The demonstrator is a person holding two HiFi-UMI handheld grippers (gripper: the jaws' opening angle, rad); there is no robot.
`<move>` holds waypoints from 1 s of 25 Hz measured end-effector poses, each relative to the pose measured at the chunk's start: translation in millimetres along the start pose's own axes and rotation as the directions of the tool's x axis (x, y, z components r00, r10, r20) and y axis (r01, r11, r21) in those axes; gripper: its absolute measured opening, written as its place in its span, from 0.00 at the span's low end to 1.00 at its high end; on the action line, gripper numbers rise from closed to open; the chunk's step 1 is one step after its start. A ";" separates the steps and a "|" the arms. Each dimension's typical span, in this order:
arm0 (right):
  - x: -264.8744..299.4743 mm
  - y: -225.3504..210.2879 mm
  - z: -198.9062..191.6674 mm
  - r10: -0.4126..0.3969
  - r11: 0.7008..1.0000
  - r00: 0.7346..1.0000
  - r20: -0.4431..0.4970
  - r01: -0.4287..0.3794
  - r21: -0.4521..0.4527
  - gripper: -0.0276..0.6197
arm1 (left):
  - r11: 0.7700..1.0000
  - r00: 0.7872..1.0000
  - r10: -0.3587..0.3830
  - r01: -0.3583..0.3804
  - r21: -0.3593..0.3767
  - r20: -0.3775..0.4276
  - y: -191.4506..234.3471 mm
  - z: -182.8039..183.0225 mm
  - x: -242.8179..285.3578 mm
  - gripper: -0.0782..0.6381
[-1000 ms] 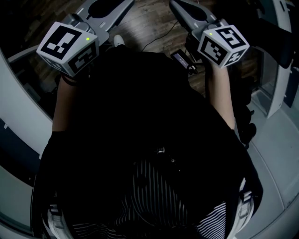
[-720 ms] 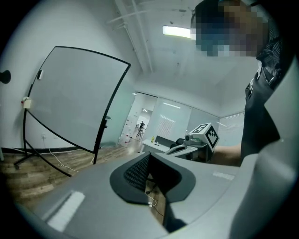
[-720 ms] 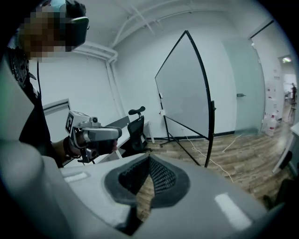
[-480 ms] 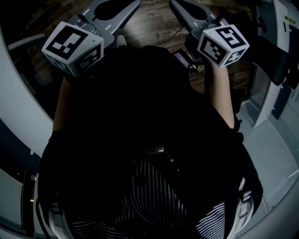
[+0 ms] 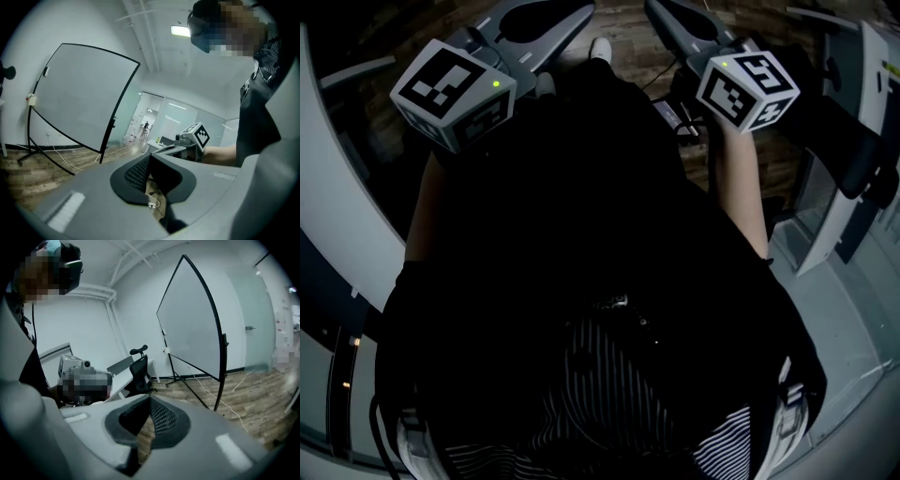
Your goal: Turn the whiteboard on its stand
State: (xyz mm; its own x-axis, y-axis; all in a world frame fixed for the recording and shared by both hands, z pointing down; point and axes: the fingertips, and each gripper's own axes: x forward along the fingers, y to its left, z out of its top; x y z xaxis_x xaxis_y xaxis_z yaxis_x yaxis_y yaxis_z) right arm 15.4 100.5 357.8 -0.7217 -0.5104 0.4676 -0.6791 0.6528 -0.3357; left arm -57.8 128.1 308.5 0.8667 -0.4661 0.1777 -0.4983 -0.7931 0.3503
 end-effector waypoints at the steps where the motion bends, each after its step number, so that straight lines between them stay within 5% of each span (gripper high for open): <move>1: 1.4 -4.9 4.2 0.011 1.000 1.000 0.011 -0.011 0.005 0.05 | 1.000 1.000 0.015 -0.015 0.012 0.000 2.5 3.3 2.4 0.11; 7: 8.5 -25.8 34.9 0.091 0.996 0.994 0.057 -0.092 0.006 0.05 | 0.994 0.994 0.101 -0.102 0.030 0.034 13.7 29.3 20.1 0.11; 13: 8.3 -45.7 47.1 0.157 0.988 0.985 0.067 -0.156 -0.020 0.05 | 0.997 0.982 0.008 0.008 -0.081 0.190 -1.7 59.1 38.1 0.11; 19: -1.0 -80.4 55.3 0.197 0.980 0.978 0.071 -0.197 -0.009 0.05 | 0.984 0.981 0.146 -0.130 -0.126 0.130 21.9 61.4 79.2 0.11; 23: -16.6 -130.4 61.7 0.233 0.972 0.970 0.075 -0.235 0.019 0.05 | 0.947 0.946 0.306 -0.290 -0.140 0.108 56.8 73.6 129.0 0.11; 25: -21.8 -141.2 61.8 0.243 0.969 0.967 0.082 -0.246 0.033 0.05 | 0.937 0.939 0.329 -0.312 -0.157 0.097 66.2 73.9 140.4 0.11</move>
State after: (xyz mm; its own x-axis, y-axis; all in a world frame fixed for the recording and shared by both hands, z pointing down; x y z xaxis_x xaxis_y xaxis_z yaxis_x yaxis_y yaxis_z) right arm 118.8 -15.2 344.4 -0.8736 -0.3806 0.3032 -0.4844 0.7398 -0.4669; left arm 29.3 -18.8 288.7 0.6477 -0.7371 0.1929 -0.7341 -0.5360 0.4169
